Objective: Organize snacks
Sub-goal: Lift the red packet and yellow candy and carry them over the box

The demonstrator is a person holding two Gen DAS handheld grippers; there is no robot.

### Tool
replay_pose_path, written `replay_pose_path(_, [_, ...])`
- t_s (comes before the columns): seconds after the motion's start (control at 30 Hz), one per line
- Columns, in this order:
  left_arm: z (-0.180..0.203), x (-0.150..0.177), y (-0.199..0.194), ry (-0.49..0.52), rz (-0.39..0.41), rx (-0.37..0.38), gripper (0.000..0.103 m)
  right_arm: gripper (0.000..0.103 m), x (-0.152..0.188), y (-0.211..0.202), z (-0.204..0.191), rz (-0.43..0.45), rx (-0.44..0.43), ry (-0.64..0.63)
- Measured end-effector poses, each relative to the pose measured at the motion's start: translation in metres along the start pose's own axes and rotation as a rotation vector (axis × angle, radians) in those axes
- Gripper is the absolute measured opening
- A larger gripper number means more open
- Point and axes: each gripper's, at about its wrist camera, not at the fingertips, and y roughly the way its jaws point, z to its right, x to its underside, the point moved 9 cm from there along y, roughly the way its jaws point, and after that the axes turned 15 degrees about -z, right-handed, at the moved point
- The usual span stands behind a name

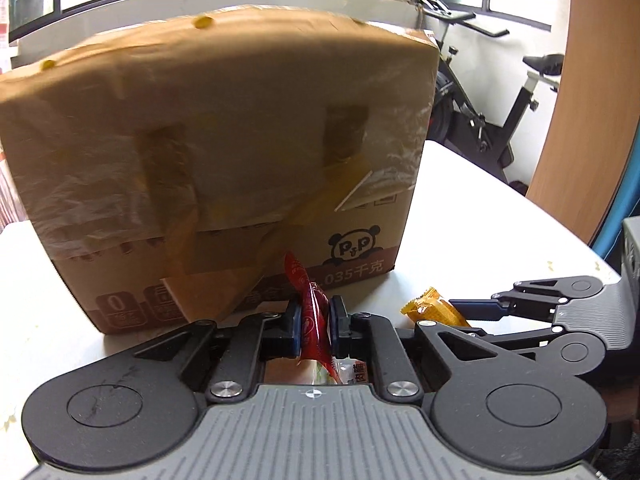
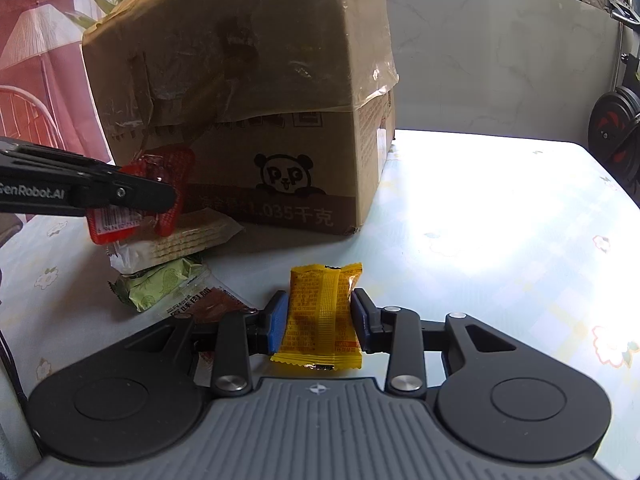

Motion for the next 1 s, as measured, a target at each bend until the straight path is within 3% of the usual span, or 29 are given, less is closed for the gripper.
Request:
replay_pose_path(0.37, [-0.055,0.030,-0.039,-0.141,-0.006,0.000,0.014,0.036,0.000,-0.013,0.001,0.036,-0.012,0.042])
replay_pose_path(0.6, [-0.094,0.036,-0.074,-0.240,0.055,-0.035,0.014,0.036,-0.018,-0.041,-0.008,0.103,-0.024,0.038])
replay_pose_path(0.73, [-0.107,0.012,-0.110,-0.227,0.159,-0.054,0.014,0.036,-0.054,-0.077,-0.015,0.207,-0.055,0.028])
replay_pose_path(1.0, [-0.120,-0.077,-0.161,-0.120,0.349,-0.095,0.014,0.036,-0.154,-0.136,-0.038,0.412,-0.081,-0.076])
